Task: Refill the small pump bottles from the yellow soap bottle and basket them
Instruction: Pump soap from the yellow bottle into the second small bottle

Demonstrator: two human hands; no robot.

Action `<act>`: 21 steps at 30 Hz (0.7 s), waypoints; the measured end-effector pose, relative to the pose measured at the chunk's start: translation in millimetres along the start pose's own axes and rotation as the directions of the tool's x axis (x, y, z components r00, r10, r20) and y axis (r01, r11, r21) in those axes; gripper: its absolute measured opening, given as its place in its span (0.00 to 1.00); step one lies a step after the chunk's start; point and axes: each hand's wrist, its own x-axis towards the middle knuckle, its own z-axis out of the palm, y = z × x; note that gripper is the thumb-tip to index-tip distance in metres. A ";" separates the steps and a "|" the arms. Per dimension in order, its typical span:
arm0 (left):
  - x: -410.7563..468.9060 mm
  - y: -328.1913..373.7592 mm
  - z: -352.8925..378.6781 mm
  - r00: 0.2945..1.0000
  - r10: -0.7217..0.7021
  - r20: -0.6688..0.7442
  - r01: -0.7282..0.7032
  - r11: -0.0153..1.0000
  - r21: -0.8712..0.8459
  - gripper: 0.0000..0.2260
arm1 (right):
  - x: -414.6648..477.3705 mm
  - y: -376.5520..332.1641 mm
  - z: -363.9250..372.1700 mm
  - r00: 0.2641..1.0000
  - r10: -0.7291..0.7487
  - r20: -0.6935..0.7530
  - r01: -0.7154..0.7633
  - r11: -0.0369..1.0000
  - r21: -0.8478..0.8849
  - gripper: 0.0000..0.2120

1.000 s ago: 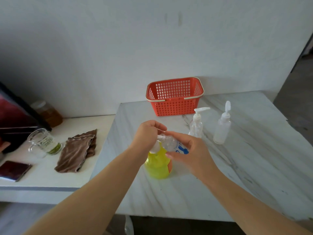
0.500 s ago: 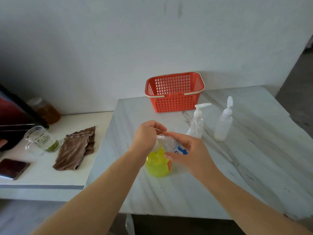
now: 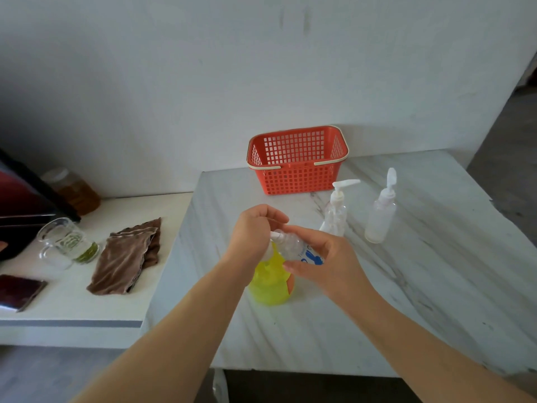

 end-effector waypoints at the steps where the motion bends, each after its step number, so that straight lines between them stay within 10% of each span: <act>1: 0.5 -0.5 0.0 1.000 0.001 -0.004 -0.001 1.000 -0.005 0.18 | 0.2 -0.7 0.1 1.000 0.006 -0.001 -0.006 1.000 -0.007 0.26; 21: 6.0 -3.1 -3.9 0.999 -0.018 0.038 0.017 1.000 0.019 0.18 | 1.4 1.1 2.5 1.000 0.002 0.006 -0.002 1.000 -0.005 0.26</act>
